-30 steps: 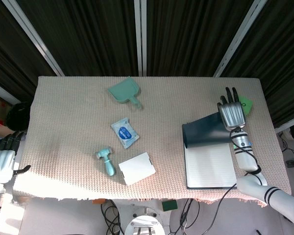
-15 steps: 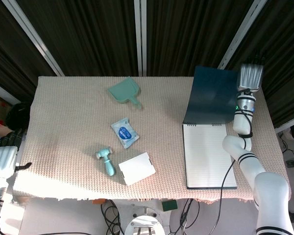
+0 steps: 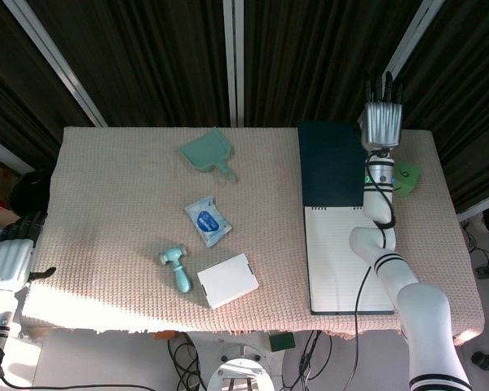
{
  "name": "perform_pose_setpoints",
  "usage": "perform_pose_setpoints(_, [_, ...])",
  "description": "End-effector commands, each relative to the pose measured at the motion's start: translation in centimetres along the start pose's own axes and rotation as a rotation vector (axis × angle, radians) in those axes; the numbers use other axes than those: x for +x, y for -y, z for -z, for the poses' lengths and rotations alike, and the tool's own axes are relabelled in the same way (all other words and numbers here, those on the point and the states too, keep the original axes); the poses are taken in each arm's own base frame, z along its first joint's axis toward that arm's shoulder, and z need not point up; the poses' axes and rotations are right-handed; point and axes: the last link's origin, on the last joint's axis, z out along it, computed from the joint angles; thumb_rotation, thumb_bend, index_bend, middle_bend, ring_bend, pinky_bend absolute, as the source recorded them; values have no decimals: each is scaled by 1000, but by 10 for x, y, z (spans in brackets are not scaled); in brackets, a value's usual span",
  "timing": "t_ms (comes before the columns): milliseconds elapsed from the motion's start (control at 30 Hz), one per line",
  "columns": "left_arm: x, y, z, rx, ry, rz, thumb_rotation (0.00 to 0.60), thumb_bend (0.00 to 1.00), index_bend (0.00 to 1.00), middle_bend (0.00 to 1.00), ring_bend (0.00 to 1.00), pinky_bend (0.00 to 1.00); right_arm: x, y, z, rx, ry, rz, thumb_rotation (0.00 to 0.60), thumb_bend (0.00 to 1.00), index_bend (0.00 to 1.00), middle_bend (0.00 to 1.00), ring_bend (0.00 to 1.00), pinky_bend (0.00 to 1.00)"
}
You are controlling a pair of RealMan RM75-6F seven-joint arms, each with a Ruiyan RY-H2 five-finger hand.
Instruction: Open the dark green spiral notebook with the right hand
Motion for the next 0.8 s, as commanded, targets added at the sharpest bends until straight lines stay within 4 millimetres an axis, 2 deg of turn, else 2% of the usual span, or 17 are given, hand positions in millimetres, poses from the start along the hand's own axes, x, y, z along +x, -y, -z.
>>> perform_pose_setpoints(33, [1,0,3,-3,-10,5,600,57,28,41,65,131,-2,-15,39,82,-57,-70,600,207,0,0,0,0])
perform_pose_setpoints(67, [1,0,4,-4,-14,7,600,57,28,41,65,131,-3,-21,54,96,-54,-99,600,207,0,0,0,0])
perform_pose_setpoints(167, [1,0,8,-7,-24,15,600,57,28,42,65,131,4,-48,122,151,21,-187,600,208,0,0,0,0])
perform_pose_setpoints(200, [1,-1,9,-10,-27,17,600,57,28,42,65,131,12,-61,153,160,72,-194,600,208,0,0,0,0])
perform_pose_setpoints(300, [1,-3,13,-20,-40,20,600,57,28,41,65,131,36,-88,221,141,205,-209,600,211,0,0,0,0])
perform_pose_setpoints(400, [3,-6,18,-34,-59,19,600,57,28,42,65,131,47,-113,273,104,288,-202,600,216,0,0,0,0])
perform_pose_setpoints(567, [5,-8,30,-47,-90,12,600,57,28,41,65,131,52,-146,331,11,378,-177,600,228,0,0,0,0])
perform_pose_setpoints(733, [3,-7,43,-48,-105,11,600,57,28,41,65,131,56,-161,365,-38,398,-157,600,243,0,0,0,0])
perform_pose_setpoints(800, [1,-7,46,-47,-108,9,600,57,28,41,65,131,57,-164,371,-42,382,-148,600,245,0,0,0,0])
